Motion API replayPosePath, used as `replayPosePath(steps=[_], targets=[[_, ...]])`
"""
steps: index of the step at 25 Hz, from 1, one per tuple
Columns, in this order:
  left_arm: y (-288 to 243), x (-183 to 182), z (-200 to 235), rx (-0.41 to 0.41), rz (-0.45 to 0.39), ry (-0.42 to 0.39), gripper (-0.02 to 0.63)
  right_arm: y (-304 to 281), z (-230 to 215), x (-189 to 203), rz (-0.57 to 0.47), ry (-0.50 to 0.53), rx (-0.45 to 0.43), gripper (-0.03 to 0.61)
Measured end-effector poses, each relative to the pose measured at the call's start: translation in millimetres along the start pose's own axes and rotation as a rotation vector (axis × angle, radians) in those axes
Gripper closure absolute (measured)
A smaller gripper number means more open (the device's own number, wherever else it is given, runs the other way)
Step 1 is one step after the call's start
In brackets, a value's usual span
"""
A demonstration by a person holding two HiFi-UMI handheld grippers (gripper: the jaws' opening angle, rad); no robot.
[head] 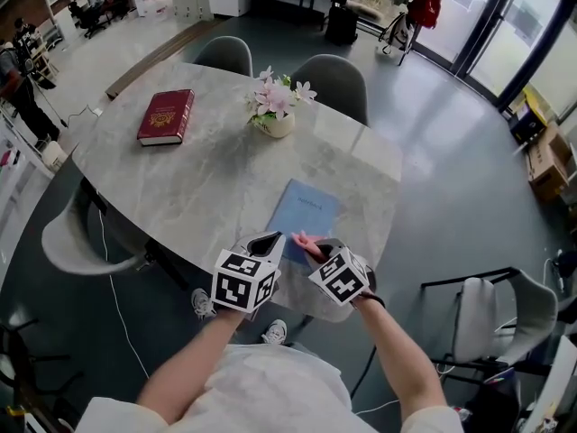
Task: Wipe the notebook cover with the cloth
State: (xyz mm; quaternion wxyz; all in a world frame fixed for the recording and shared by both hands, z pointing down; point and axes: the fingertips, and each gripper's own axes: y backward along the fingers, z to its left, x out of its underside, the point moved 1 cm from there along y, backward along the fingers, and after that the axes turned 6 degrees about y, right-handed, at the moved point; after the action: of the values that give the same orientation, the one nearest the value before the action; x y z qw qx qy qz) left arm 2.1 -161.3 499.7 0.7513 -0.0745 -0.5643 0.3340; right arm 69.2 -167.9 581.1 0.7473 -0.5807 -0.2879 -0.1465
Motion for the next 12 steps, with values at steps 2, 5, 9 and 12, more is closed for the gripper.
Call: replayPosePath(steps=[2,5,9,12], targets=[[-0.7,-0.8,-1.4,0.002,-0.002,0.000,0.607,2.2,7.3,1.2,-0.005,-0.003,-0.011,0.563],[-1.3,-0.3,-4.0,0.005,-0.001,-0.003,0.607,5.5,17.5,0.4,-0.022,0.003,-0.022,0.563],[-1.4,2.2,-5.6,0.007,0.002,-0.002,0.607,9.3,30.4,1.9,-0.028,0.000,-0.040,0.563],[-0.8,3.0,-4.5,0.006,0.004,0.000,0.607,11.5,38.9,1.7,-0.034,-0.003,-0.056,0.563]])
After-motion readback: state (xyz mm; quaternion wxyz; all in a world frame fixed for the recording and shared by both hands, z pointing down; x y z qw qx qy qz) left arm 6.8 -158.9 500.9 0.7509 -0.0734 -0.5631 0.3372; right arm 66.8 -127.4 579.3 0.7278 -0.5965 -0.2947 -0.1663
